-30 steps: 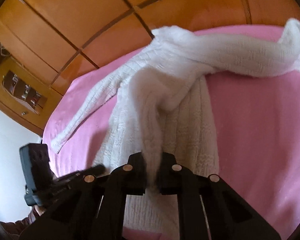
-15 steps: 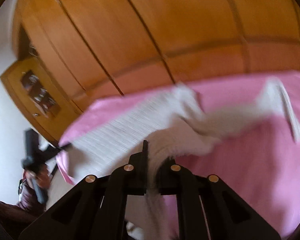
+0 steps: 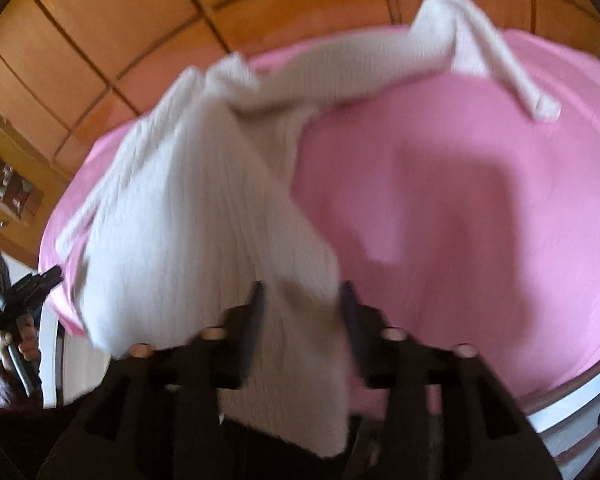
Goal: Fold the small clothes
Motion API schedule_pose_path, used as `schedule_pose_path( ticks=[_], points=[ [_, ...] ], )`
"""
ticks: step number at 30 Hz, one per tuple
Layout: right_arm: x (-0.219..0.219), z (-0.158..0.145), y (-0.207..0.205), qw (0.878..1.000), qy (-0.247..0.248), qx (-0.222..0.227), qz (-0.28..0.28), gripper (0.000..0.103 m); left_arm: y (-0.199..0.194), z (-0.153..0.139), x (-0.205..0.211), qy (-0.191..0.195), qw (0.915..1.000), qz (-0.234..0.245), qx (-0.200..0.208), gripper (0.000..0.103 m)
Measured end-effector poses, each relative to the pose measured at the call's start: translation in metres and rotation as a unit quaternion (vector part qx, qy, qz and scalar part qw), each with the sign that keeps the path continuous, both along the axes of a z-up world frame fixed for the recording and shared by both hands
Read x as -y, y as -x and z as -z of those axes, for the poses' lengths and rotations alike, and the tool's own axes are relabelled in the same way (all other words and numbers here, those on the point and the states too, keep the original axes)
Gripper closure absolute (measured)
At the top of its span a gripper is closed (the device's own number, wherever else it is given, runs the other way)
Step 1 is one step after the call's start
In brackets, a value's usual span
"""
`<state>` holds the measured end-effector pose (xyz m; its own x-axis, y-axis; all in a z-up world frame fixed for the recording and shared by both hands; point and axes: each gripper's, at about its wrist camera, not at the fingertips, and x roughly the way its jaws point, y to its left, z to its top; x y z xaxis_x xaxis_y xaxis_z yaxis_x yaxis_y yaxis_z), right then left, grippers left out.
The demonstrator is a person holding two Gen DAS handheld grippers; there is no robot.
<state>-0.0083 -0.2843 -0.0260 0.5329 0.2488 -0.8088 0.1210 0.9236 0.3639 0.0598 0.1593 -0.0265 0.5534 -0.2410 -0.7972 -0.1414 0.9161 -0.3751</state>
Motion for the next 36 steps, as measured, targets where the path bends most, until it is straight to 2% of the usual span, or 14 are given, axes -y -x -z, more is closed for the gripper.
schedule_pose_path(
  ticks=[4,9,11,14,15,19,20,22,24,27,29,32,34,36],
  points=[
    [-0.007,-0.019,-0.011,0.999,0.006,0.040,-0.003,0.055,-0.010,-0.002,-0.050,-0.004,0.9953,-0.096,-0.006,0.046],
    [-0.061,-0.022,-0.030,0.996,-0.008,0.057,-0.072,0.051,-0.023,0.004,-0.104,0.018,0.9812,-0.192,-0.010,0.046],
    [-0.087,-0.016,-0.038,0.993,-0.011,0.053,-0.104,0.051,-0.030,0.006,-0.120,0.009,0.9762,-0.216,-0.003,0.046],
    [-0.120,-0.006,-0.050,0.990,-0.011,0.040,-0.137,0.051,-0.038,0.005,-0.126,0.041,0.9825,-0.181,0.015,0.044],
    [-0.129,-0.003,-0.055,0.989,-0.012,0.036,-0.144,0.051,-0.044,0.005,-0.126,0.056,0.9855,-0.159,0.016,0.035],
    [-0.156,0.005,-0.071,0.985,-0.013,0.027,-0.169,0.050,-0.069,0.021,-0.119,0.059,0.9891,-0.135,-0.004,0.035],
    [-0.163,0.006,-0.073,0.984,-0.009,0.026,-0.175,0.049,-0.075,0.027,-0.120,0.073,0.9891,-0.127,-0.009,0.038],
    [-0.170,0.007,-0.075,0.983,-0.005,0.025,-0.181,0.044,-0.088,0.037,-0.120,0.086,0.9894,-0.116,-0.018,0.079],
    [-0.174,0.008,-0.079,0.983,-0.005,0.019,-0.184,0.044,-0.102,0.041,-0.111,0.067,0.9910,-0.115,-0.018,0.098],
    [-0.180,0.012,-0.090,0.983,0.002,0.011,-0.185,0.044,-0.106,0.007,-0.117,0.042,0.9902,-0.129,0.035,0.099],
    [-0.186,0.014,-0.100,0.982,-0.004,0.004,-0.191,0.044,-0.107,-0.027,-0.131,0.017,0.9859,-0.146,0.081,0.099],
    [-0.199,0.017,-0.113,0.978,0.001,0.004,-0.208,0.044,-0.109,-0.086,-0.150,-0.041,0.9720,-0.175,0.150,0.099],
    [-0.212,0.021,-0.121,0.976,0.000,0.002,-0.219,0.043,-0.110,-0.116,-0.159,-0.098,0.9577,-0.198,0.185,0.099],
    [-0.225,0.030,-0.128,0.974,0.006,-0.002,-0.225,0.042,-0.112,-0.124,-0.170,-0.133,0.9512,-0.207,0.186,0.099]
  ],
)
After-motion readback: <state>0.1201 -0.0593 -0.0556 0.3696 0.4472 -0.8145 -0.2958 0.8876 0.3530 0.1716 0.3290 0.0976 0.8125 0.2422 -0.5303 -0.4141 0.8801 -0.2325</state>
